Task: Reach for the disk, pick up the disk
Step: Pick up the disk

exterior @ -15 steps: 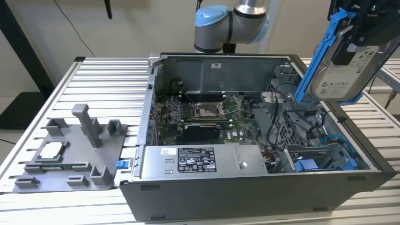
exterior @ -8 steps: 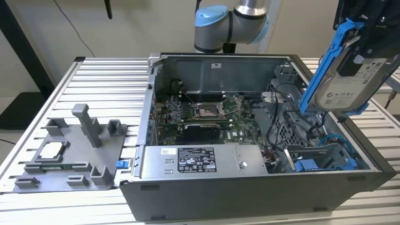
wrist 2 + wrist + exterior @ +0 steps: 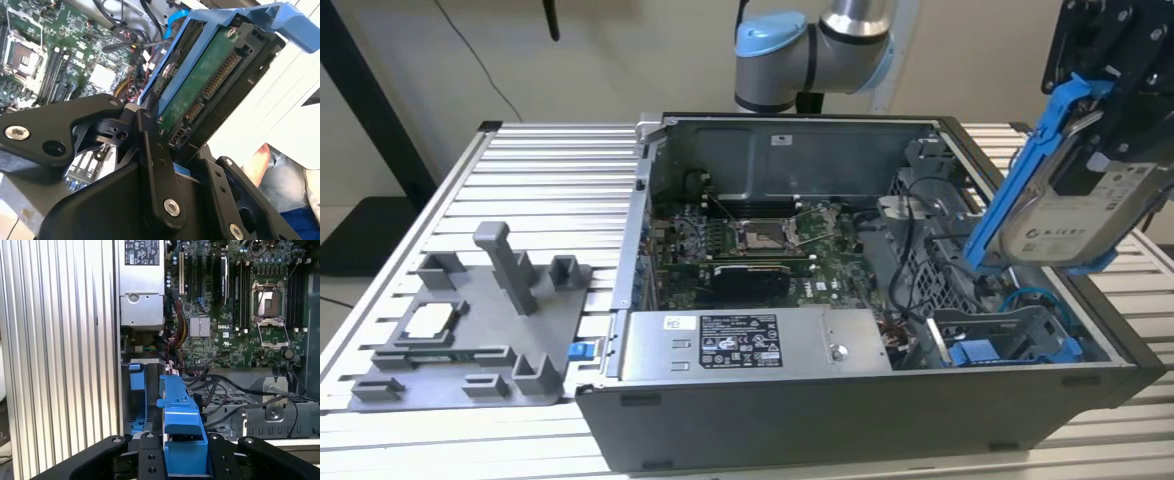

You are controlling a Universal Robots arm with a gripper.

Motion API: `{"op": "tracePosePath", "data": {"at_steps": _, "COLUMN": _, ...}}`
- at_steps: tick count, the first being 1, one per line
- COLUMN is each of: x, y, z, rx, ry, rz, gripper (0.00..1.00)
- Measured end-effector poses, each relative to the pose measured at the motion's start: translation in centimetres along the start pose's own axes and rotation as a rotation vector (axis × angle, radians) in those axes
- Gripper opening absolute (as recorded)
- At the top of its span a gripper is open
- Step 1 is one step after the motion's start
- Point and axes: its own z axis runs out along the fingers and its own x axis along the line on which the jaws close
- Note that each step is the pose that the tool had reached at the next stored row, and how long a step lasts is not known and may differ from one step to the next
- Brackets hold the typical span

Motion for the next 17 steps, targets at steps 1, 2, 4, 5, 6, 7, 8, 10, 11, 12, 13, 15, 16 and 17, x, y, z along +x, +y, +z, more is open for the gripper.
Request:
{"op": "tracePosePath", "data": {"at_steps": 1, "x": 0.25, "y": -0.01, "z": 0.12, "rx": -0.0001, "ry": 0.0001, "rz": 0.0, "gripper": 0.0}}
{"op": "tracePosePath", "data": {"at_steps": 2, "x": 0.45, "y": -0.02, "z": 0.23, "rx": -0.0001, "ry": 0.0002, "rz": 0.0, "gripper": 0.0}}
{"op": "tracePosePath", "data": {"at_steps": 4, "x": 0.84, "y": -0.03, "z": 0.43, "rx": -0.0001, "ry": 0.0002, "rz": 0.0, "gripper": 0.0}}
{"op": "tracePosePath", "data": {"at_steps": 5, "x": 1.0, "y": -0.03, "z": 0.54, "rx": -0.0001, "ry": 0.0001, "rz": 0.0, "gripper": 0.0}}
{"op": "tracePosePath", "data": {"at_steps": 6, "x": 1.12, "y": -0.02, "z": 0.62, "rx": -0.0001, "ry": 0.0002, "rz": 0.0, "gripper": 0.0}}
{"op": "tracePosePath", "data": {"at_steps": 7, "x": 1.24, "y": -0.01, "z": 0.69, "rx": -0.0001, "ry": 0.0002, "rz": 0.0, "gripper": 0.0}}
{"op": "tracePosePath", "data": {"at_steps": 8, "x": 1.35, "y": 0.01, "z": 0.76, "rx": -0.0001, "ry": 0.0002, "rz": 0.0, "gripper": 0.0}}
{"op": "tracePosePath", "data": {"at_steps": 10, "x": 1.52, "y": 0.07, "z": 0.94, "rx": -0.0001, "ry": -0.0002, "rz": 0.0, "gripper": 0.0}}
{"op": "tracePosePath", "data": {"at_steps": 11, "x": 1.58, "y": 0.12, "z": 1.01, "rx": -0.0001, "ry": 0.0, "rz": 0.0, "gripper": 0.0}}
{"op": "tracePosePath", "data": {"at_steps": 12, "x": 1.67, "y": 0.16, "z": 1.06, "rx": -0.0001, "ry": 0.0003, "rz": 0.0, "gripper": 0.0}}
{"op": "tracePosePath", "data": {"at_steps": 13, "x": 1.85, "y": 0.18, "z": 1.1, "rx": -0.0001, "ry": 0.0004, "rz": 0.0, "gripper": 0.0}}
{"op": "tracePosePath", "data": {"at_steps": 15, "x": 2.09, "y": 0.3, "z": 1.25, "rx": -0.0001, "ry": 0.0, "rz": 0.0, "gripper": 0.0}}
{"op": "tracePosePath", "data": {"at_steps": 16, "x": 2.15, "y": 0.39, "z": 1.34, "rx": -0.0001, "ry": -0.0001, "rz": 0.0, "gripper": 0.0}}
{"op": "tracePosePath", "data": {"at_steps": 17, "x": 2.19, "y": 0.53, "z": 1.42, "rx": -0.0001, "ry": 0.0003, "rz": 0.0, "gripper": 0.0}}
